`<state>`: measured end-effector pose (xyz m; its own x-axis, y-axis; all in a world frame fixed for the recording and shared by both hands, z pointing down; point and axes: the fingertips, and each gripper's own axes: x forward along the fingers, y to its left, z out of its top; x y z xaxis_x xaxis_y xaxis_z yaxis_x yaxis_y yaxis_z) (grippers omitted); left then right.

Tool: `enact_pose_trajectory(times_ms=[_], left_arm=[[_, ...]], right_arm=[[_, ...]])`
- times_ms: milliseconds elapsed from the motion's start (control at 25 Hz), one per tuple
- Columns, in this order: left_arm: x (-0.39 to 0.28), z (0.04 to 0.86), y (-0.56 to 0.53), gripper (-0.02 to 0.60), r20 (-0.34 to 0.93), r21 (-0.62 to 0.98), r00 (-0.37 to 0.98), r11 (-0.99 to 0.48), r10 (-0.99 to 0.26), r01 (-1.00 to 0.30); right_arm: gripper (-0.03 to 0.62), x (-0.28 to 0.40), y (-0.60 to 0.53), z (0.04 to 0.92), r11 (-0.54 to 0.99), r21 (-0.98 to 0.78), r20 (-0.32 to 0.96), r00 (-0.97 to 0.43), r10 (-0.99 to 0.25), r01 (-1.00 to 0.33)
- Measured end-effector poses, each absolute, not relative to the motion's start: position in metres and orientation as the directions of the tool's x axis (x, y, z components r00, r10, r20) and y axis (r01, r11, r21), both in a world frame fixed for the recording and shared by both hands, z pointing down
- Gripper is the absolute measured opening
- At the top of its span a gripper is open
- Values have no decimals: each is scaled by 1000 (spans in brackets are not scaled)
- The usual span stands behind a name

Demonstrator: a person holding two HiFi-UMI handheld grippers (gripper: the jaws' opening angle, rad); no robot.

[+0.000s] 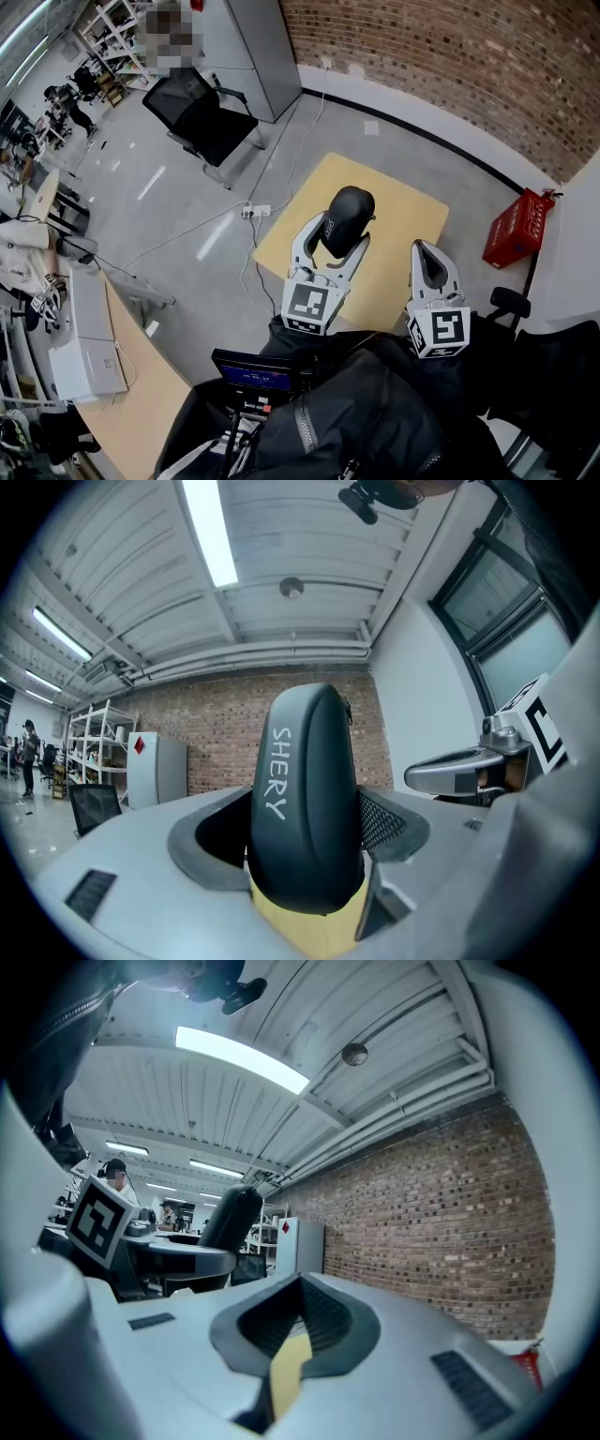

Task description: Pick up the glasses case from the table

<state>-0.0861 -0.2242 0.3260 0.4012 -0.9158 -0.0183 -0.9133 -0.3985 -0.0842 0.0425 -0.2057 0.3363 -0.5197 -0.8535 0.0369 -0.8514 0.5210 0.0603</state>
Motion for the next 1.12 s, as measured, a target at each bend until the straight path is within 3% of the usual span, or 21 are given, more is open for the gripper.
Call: enact_pose_trajectory(times_ms=[1120], left_arm=[[-93,355,-210,341,43,-58,407,-409,-913,-911]], right_arm=[[3,39,-190,354,515,52,82,-510,-856,-856]])
